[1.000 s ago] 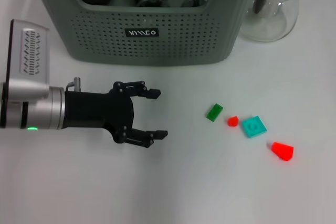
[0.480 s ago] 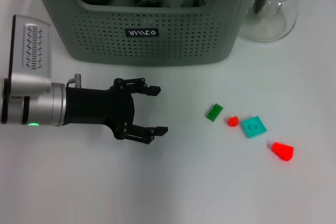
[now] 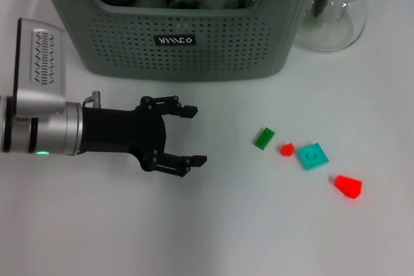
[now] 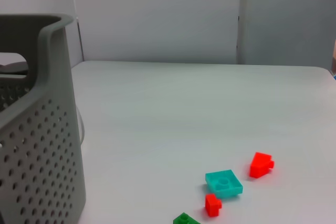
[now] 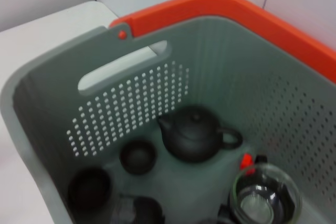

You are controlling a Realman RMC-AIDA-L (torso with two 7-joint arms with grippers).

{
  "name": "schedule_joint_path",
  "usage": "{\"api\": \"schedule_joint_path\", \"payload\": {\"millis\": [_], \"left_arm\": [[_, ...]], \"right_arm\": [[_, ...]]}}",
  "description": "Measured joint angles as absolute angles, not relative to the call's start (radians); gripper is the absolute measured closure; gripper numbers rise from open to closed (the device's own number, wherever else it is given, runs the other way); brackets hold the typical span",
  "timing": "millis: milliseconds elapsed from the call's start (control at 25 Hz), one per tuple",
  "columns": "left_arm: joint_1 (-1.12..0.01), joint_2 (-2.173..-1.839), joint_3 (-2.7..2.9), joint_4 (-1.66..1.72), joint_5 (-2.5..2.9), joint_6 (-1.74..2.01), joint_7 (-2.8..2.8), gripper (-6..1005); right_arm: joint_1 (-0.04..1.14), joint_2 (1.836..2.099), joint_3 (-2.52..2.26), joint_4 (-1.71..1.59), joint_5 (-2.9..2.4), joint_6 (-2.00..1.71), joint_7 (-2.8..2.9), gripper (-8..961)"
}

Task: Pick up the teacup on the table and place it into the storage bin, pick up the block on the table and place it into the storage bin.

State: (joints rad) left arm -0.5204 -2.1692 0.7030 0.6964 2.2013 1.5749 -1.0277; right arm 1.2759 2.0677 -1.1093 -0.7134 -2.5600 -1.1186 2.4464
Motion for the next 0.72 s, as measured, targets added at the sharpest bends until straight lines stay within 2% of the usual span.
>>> {"api": "schedule_joint_path", "payload": {"millis": [280, 520, 720], "left_arm": [[-0.516, -2.169, 0.698, 0.698, 2.201, 1.581, -1.04, 107], [-0.513, -2.169, 0.698, 0.697, 2.201, 1.582, -1.044, 107], [-0.512, -2.169, 0.698, 0.696, 2.202, 1.583, -1.045, 108]], "right_arm": [[1.128, 2.092, -1.103, -1.037, -2.405, -1.246, 2.389, 86], [0.918, 2.073, -1.102, -1.33, -2.121, -1.481, 2.345, 94], [0.781, 2.051, -1.1, -1.42, -2.014, -1.72, 2.312, 95]]}}
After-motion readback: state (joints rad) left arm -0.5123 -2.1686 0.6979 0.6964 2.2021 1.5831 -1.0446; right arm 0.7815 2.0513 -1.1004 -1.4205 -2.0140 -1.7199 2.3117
